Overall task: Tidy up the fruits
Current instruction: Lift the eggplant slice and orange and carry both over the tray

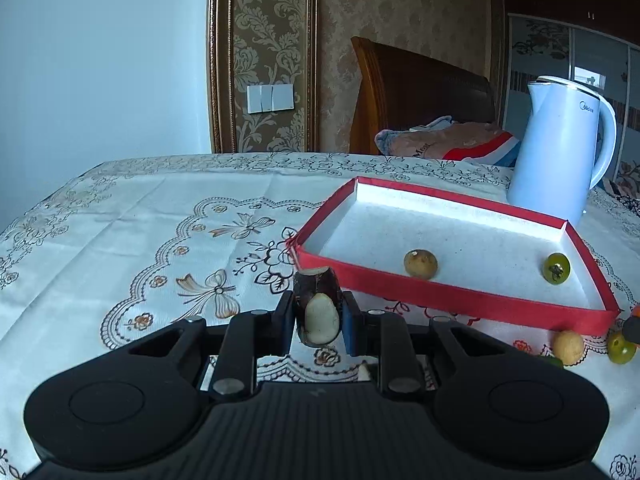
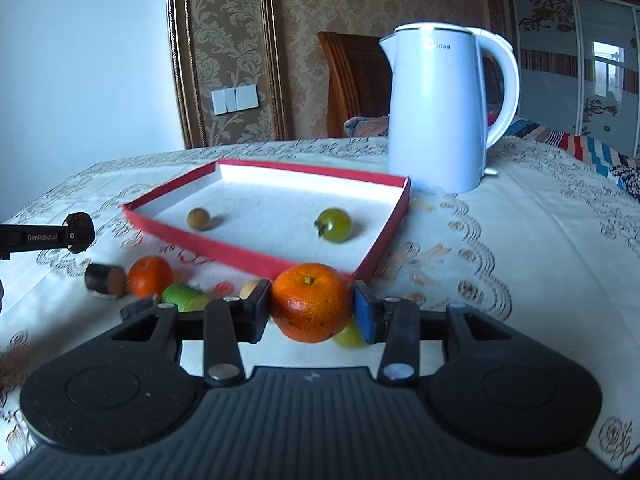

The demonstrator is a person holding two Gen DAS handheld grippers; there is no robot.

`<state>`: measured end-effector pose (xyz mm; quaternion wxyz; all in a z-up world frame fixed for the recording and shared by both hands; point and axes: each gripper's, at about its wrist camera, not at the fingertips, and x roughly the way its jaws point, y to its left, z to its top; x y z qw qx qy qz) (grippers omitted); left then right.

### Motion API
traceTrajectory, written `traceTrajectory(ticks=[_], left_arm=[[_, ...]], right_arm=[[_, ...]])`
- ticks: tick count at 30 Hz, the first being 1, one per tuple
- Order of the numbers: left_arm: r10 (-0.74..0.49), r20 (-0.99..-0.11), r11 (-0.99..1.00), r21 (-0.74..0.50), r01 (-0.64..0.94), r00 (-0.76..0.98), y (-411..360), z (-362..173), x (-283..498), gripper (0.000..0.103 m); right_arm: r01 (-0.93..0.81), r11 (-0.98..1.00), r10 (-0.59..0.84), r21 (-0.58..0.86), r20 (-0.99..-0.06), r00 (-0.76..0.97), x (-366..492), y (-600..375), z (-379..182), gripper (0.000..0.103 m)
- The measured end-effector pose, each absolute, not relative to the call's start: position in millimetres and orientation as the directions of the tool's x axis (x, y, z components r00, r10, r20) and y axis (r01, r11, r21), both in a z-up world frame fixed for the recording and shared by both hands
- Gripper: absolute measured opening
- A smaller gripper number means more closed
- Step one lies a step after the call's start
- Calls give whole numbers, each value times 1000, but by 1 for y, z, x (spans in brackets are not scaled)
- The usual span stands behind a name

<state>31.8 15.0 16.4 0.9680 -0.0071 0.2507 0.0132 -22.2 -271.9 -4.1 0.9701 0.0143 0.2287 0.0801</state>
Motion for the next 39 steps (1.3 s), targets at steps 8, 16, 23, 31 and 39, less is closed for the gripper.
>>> traceTrajectory(ticks=[8,16,23,31,39], left_arm=[[0,-482,1000,25,14,876,-11,24,67,23],[20,-488,996,87,25,873,-34,18,101,23],[12,-532,995,89,43,846,-42,4,124,23],[9,-517,994,99,50,856,-49,-2,134,23],[20,-531,993,108,45,847,-53,-3,144,23]], right_arm=[[-115,993,115,27,-456,883,16,-265,-1,41],[-103,995,95,13,-515,852,53,-256,-13,41],[-98,995,76,-13,-541,837,68,-247,-21,41],[-51,999,53,19,-554,831,91,-247,-21,41],[-19,998,45,52,-580,814,115,-246,-22,41]])
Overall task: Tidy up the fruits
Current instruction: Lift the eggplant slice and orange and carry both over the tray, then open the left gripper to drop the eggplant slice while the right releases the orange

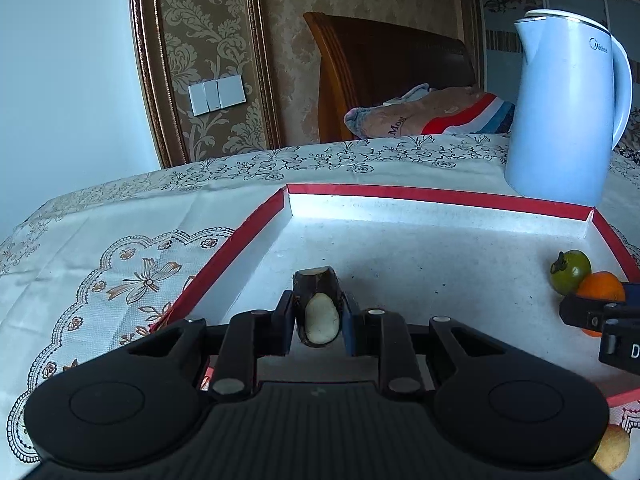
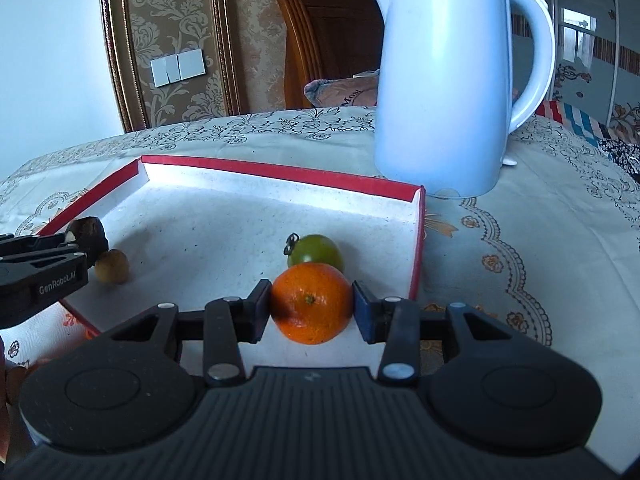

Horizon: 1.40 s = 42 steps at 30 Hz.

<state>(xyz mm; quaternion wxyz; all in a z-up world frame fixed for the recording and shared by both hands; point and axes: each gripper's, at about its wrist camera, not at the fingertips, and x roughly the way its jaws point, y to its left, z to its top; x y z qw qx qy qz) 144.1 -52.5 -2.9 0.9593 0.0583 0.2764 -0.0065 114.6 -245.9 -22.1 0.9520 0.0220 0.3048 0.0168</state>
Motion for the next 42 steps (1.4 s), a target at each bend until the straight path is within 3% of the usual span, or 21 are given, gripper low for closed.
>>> traceTrajectory(ticks=[7,13,17,30,38,41,42], left_arm=[[-26,-534,993,83,83,845,-64,0,140,23],[13,-540,983,160,87,841,-78,-7,142,23],[-20,-567,992,91,86,823,-68,-6,146,23],[5,-562,991,110,69,827,-68,-6,146,23],[24,-565,992,116,51,825,-68,-7,144,25],[40,-562,991,125,37,826,-68,-6,144,32],[41,-561,992,121,32,827,-67,-6,144,44]], right_arm=[[4,997,45,83,-582,812,121,-249,-22,41],[10,997,36,76,-585,810,123,-248,-23,41],[18,998,23,64,-583,812,125,-246,-23,41],[27,998,9,55,-573,820,123,-244,-24,41],[16,999,17,52,-570,822,122,-243,-24,48],[13,998,22,58,-566,824,121,-243,-24,52],[11,998,24,59,-564,826,120,-242,-23,54]])
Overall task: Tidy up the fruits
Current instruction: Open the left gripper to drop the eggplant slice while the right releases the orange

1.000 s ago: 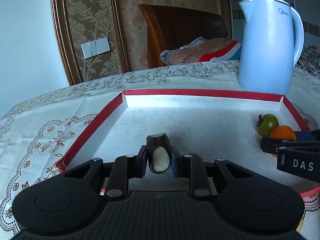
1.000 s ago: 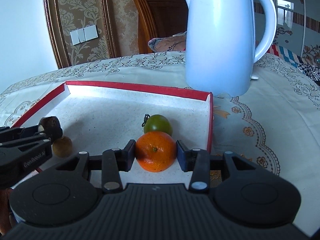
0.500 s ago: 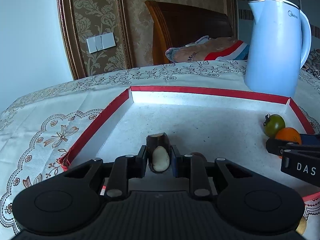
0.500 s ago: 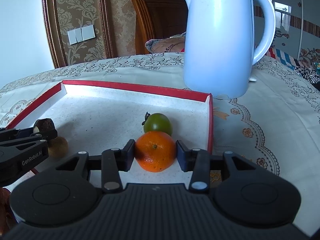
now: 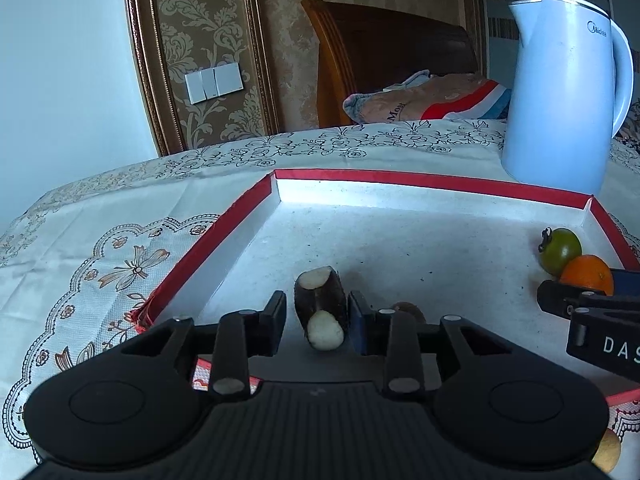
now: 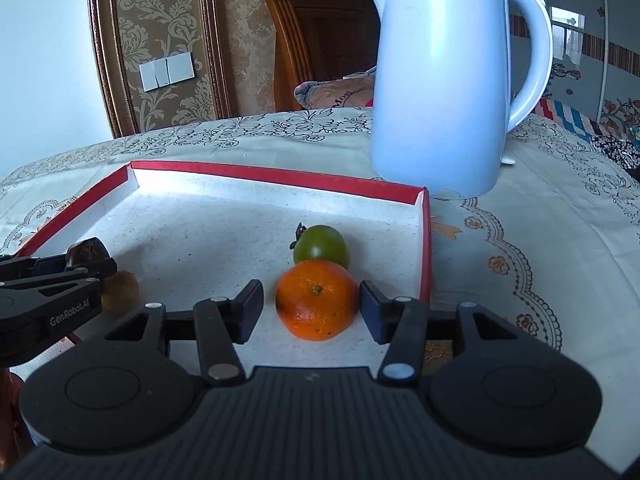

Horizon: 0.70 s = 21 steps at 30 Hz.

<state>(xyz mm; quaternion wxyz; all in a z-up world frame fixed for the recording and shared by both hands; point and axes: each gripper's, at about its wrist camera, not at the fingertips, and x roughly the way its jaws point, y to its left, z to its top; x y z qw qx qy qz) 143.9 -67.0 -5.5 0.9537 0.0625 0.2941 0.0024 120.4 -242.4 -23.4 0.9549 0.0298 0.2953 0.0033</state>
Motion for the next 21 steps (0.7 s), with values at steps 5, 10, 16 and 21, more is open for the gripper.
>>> traceTrajectory(ticks=[5,10,16,21], left_arm=[[41,-512,994,111,19,858,-64,0,137,81],[66,-497,988,157,14,865,-68,-1,135,81],[90,-451,983,183,-7,888,-68,2,127,81],[81,-457,987,163,-6,886,-64,4,126,81]], right_arm=[[19,999,-1,29,-532,847,113,-239,-21,79],[24,998,10,57,-525,851,111,-243,-19,83],[12,998,23,64,-513,858,106,-243,-17,89],[8,999,16,47,-504,864,102,-240,-17,91]])
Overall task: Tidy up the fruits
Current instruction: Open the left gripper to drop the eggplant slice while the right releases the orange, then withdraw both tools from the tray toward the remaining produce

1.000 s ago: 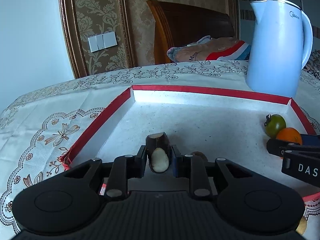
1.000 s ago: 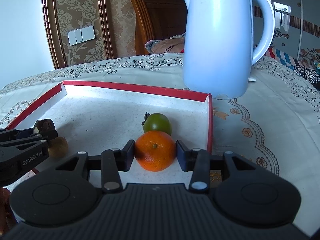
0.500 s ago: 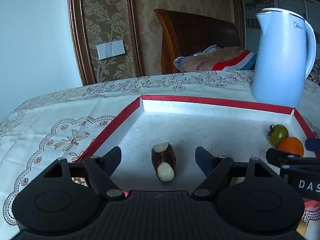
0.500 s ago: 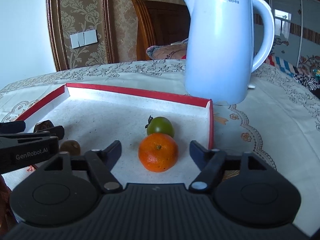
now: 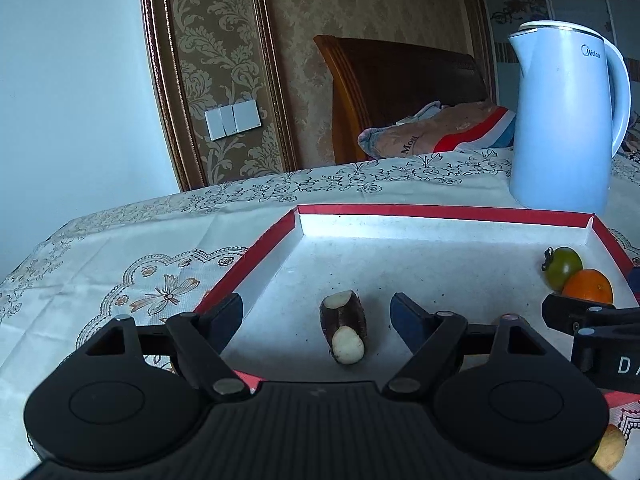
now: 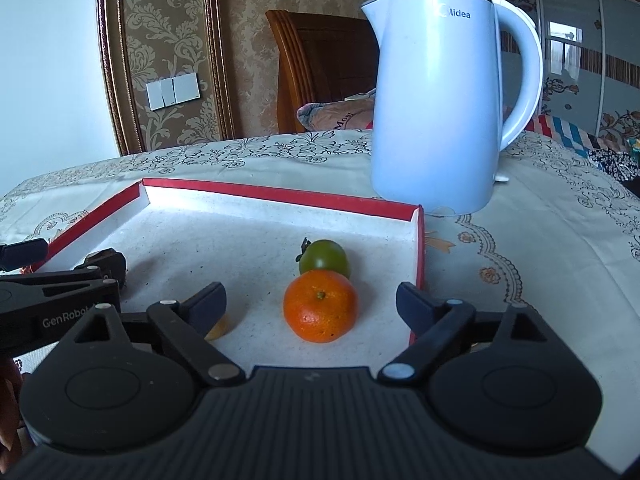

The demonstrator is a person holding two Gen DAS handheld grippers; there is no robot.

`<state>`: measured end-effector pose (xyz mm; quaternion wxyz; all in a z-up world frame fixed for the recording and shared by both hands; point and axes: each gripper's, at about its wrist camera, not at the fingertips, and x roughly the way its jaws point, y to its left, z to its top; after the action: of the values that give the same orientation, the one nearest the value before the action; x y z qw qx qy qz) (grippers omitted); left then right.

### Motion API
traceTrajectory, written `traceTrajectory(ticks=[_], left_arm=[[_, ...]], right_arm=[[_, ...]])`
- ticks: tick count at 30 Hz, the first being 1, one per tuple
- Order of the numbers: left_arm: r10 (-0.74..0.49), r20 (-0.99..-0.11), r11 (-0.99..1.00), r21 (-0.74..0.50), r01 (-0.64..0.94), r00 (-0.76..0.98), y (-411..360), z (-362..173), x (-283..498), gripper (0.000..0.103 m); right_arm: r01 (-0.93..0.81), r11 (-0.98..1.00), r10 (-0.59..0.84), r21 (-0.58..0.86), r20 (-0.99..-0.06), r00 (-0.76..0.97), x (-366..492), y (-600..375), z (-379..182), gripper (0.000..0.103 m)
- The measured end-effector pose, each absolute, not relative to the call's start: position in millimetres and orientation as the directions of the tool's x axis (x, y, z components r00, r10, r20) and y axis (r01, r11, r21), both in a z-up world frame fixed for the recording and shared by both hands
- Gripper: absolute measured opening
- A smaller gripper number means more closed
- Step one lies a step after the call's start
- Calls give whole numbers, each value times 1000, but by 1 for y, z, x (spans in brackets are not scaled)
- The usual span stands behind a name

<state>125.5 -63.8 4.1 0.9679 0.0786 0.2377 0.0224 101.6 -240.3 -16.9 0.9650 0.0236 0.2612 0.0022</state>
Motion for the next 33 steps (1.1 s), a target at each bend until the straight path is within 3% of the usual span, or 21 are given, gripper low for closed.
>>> traceTrajectory(ticks=[11,13,33], left_arm=[[79,-441,992,123,-27,894,-47,7,104,81],[77,-443,992,121,-26,893,-46,6,100,81],[37,-430,998,69,-8,902,-25,8,53,81]], right_arm=[[-12,1000,17,13,-474,880,85,-236,-16,98],[0,1000,-2,-5,-467,884,81,-234,-16,103],[-21,992,74,125,-437,896,32,-254,-16,103]])
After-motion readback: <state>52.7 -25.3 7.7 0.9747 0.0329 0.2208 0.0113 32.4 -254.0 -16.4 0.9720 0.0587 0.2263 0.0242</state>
